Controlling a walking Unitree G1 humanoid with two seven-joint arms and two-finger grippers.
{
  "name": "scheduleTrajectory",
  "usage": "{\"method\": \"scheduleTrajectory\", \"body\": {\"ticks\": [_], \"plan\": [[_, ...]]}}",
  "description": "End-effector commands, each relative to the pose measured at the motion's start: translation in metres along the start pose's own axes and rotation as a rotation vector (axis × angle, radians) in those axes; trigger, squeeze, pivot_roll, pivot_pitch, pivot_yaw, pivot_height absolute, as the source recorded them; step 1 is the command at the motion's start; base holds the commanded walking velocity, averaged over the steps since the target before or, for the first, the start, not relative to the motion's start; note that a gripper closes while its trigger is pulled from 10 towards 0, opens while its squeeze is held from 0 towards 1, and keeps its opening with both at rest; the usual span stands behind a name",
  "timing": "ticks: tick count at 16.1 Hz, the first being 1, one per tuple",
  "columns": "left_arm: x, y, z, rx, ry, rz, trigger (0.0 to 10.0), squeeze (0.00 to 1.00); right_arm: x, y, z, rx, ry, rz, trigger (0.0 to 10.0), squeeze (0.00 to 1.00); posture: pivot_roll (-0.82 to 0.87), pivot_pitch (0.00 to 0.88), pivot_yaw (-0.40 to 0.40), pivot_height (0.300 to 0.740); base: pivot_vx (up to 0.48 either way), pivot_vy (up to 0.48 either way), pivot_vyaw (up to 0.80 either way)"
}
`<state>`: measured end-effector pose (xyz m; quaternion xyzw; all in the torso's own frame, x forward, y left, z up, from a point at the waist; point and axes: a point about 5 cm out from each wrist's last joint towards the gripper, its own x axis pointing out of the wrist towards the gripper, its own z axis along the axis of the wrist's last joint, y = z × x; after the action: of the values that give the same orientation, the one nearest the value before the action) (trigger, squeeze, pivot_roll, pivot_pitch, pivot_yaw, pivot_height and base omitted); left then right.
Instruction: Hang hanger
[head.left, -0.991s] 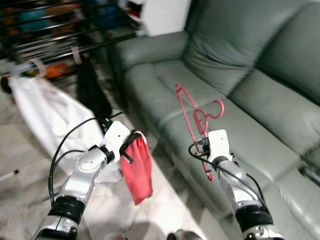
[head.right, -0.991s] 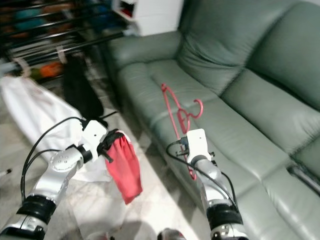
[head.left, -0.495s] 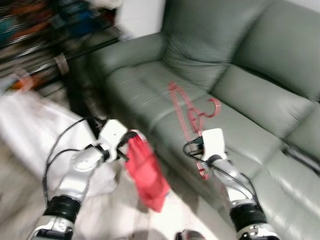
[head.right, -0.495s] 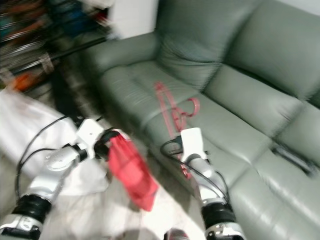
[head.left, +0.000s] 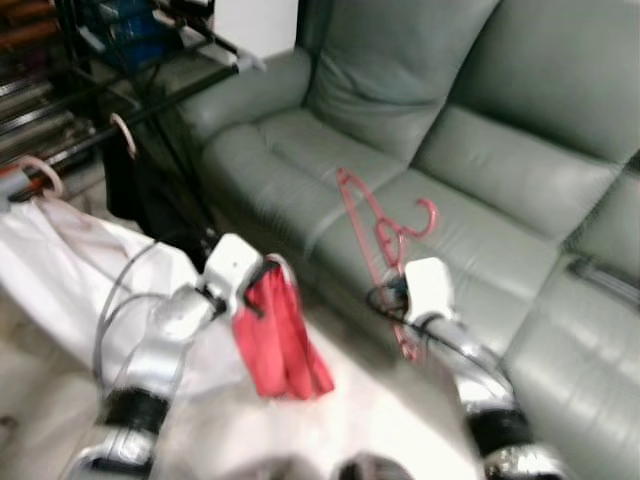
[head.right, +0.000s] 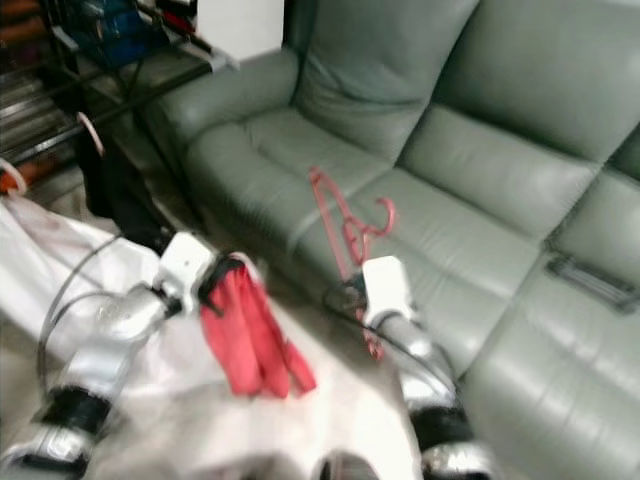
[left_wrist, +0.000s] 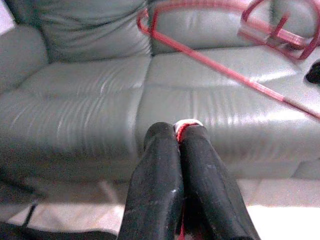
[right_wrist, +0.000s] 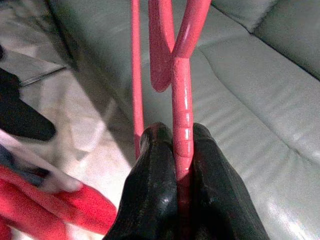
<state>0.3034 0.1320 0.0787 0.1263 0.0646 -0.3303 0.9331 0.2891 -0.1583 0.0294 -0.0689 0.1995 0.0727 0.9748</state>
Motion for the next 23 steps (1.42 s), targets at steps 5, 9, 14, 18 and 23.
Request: {"method": "scheduleTrajectory", "body": {"ticks": [5, 9, 14, 18, 23], "plan": [[-0.001, 0.038, 0.037, 0.303, -0.102, 0.2, 10.0, 0.0, -0.005, 0.004, 0.005, -0.002, -0.036, 0.069, 10.0, 0.0, 0.0, 0.0, -0.009, 0.74, 0.0, 0.0, 0.0], [0.0, 0.061, 0.064, 0.392, -0.17, 0.258, 10.0, 0.0, -0.008, -0.003, 0.005, -0.058, -0.021, 0.117, 10.0, 0.0, 0.0, 0.0, 0.007, 0.74, 0.0, 0.0, 0.0], [0.011, 0.074, 0.085, 0.42, -0.215, 0.281, 10.0, 0.0, -0.027, 0.018, 0.029, -0.251, -0.072, 0.435, 10.0, 0.0, -0.02, 0.0, 0.033, 0.74, 0.0, 0.0, 0.0], [0.018, 0.087, 0.086, 0.415, -0.15, 0.385, 10.0, 0.0, -0.045, 0.011, 0.03, -0.28, 0.0, 0.582, 10.0, 0.0, -0.03, 0.0, 0.043, 0.74, 0.0, 0.0, 0.0], [0.017, 0.096, 0.094, 0.393, -0.2, 0.426, 10.0, 0.0, -0.054, 0.002, 0.016, -0.302, 0.145, 0.614, 10.0, 0.0, -0.03, 0.0, 0.043, 0.74, 0.0, 0.0, 0.0]]}}
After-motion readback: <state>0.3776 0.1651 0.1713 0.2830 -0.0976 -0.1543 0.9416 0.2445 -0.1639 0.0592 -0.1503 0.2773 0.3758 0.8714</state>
